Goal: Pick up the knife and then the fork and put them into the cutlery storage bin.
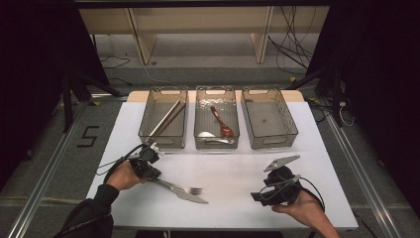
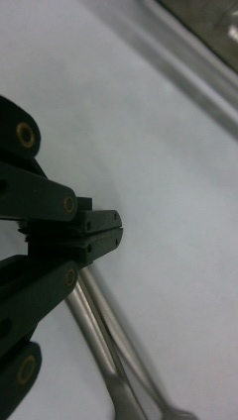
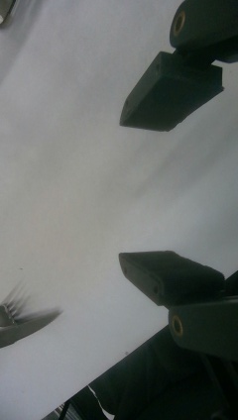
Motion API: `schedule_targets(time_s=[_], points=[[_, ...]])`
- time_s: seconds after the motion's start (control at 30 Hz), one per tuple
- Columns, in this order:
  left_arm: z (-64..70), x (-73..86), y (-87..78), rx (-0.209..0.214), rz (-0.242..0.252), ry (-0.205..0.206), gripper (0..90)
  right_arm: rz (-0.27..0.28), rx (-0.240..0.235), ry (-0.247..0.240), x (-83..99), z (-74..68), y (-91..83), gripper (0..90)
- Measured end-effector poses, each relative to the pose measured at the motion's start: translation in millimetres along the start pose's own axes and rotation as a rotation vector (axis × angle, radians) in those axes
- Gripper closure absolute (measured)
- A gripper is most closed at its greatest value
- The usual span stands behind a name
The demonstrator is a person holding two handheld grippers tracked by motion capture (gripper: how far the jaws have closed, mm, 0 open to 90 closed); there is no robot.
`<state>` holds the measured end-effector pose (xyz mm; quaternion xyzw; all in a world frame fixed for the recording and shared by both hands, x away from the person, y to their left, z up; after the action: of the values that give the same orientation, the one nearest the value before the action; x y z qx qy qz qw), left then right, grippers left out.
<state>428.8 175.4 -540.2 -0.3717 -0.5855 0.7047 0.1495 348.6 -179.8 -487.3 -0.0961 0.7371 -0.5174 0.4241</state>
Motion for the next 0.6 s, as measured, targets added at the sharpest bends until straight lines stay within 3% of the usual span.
schedule_targets(time_s=[0.27, 0.43, 0.6], points=[[14.4, 17.1, -9.8, -0.018, 0.006, 0.017, 88.8, -0.008, 0.003, -0.01, 0.5, -0.1, 0.4, 32.7], [12.5, 19.7, -10.4, -0.015, 0.006, 0.008, 88.8, -0.008, 0.002, -0.017, -0.2, -1.4, 0.8, 33.0], [4.8, 25.6, -11.9, -0.05, -0.001, 0.003, 88.8, -0.006, 0.002, -0.011, -0.3, -1.1, 0.4, 33.3]])
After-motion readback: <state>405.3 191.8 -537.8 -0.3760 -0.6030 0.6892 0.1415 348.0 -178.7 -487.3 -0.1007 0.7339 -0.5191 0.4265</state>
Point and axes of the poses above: each handheld gripper's, and its own axes: y roughly forward along the jaws, x roughly out of its underside, z roughly to its right, the point moved 8 cm from there along y, roughly forward along the jaws, and after that the axes turned 4 degrees about -y, right-handed, at the moved point
